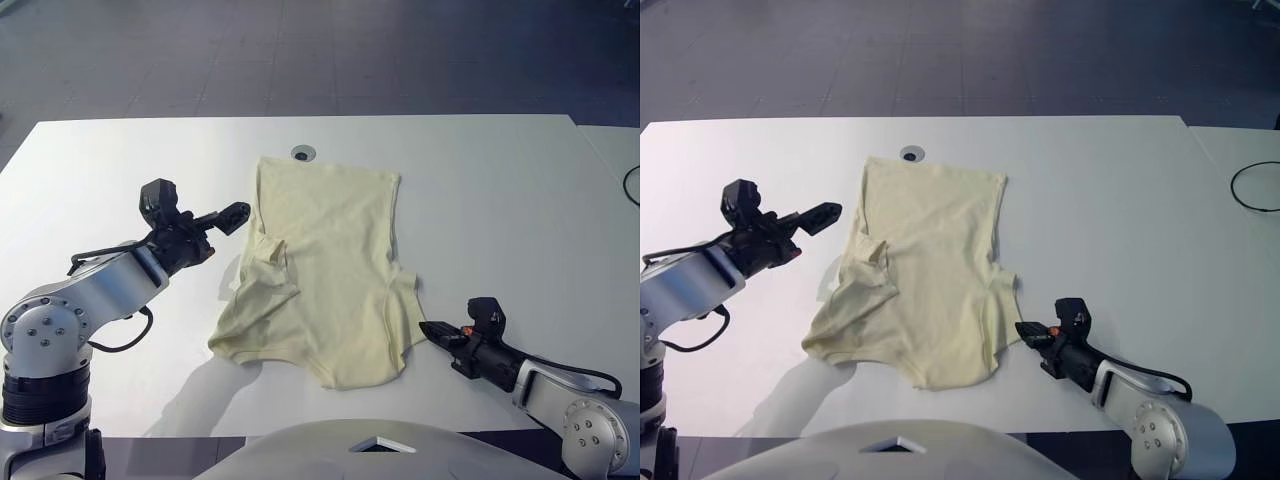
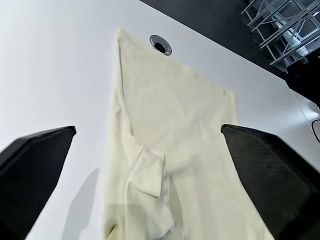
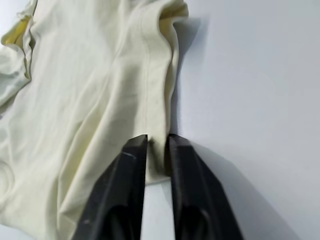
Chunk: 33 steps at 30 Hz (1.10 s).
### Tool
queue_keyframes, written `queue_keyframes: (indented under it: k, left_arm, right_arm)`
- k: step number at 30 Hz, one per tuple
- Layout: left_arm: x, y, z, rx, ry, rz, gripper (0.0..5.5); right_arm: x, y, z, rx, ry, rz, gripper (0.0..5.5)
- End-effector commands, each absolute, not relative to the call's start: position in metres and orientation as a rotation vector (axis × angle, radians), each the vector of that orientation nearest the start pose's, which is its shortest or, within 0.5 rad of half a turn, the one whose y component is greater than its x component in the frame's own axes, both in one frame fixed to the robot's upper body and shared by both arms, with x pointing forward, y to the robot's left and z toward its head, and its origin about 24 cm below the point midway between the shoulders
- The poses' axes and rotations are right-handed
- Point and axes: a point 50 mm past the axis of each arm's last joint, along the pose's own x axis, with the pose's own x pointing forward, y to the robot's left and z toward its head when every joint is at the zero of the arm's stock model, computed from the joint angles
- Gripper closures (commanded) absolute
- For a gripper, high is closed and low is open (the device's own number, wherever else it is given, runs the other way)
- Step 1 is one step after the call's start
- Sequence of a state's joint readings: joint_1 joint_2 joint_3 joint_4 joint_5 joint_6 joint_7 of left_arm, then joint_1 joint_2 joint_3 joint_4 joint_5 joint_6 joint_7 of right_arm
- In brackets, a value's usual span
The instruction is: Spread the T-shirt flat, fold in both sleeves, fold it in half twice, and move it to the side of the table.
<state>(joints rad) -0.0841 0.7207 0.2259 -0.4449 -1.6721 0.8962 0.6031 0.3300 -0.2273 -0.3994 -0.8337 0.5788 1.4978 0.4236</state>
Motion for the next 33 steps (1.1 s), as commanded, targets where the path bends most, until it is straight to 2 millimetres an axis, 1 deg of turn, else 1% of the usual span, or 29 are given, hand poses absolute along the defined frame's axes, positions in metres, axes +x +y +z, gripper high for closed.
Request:
queue_keyframes:
  k: [1,7,9,19,22,24,26,29,33]
  left_arm:
    - [0.226,0.21,0.143,-0.45,0.536,-0.142,0.1]
    - [0.225,0.209,0.142,-0.455,0.535,-0.134,0.1]
    - [0.225,0.21,0.142,-0.456,0.536,-0.133,0.1]
    - [0.225,0.209,0.14,-0.464,0.531,-0.127,0.1]
    - [0.225,0.208,0.14,-0.468,0.53,-0.124,0.1]
    - [0.224,0.208,0.139,-0.471,0.531,-0.121,0.1]
    - [0.223,0.208,0.138,-0.473,0.533,-0.117,0.1]
    - [0.221,0.208,0.136,-0.478,0.539,-0.111,0.1]
    - [0.218,0.207,0.133,-0.486,0.546,-0.104,0.1]
  right_arm:
    - [0.129,-0.202,0.063,0.347,0.896,0.358,5.49]
    - [0.136,-0.207,0.068,0.328,0.883,0.366,5.49]
    - [0.141,-0.212,0.071,0.313,0.868,0.356,5.49]
    - [0.172,-0.259,0.092,0.185,0.814,0.253,5.49]
    - [0.179,-0.271,0.098,0.148,0.803,0.229,5.49]
    - [0.184,-0.275,0.104,0.137,0.783,0.225,5.49]
    - [0.19,-0.269,0.113,0.143,0.751,0.257,5.49]
    - [0.194,-0.253,0.124,0.161,0.709,0.334,5.49]
    - [0.194,-0.231,0.132,0.18,0.672,0.427,5.49]
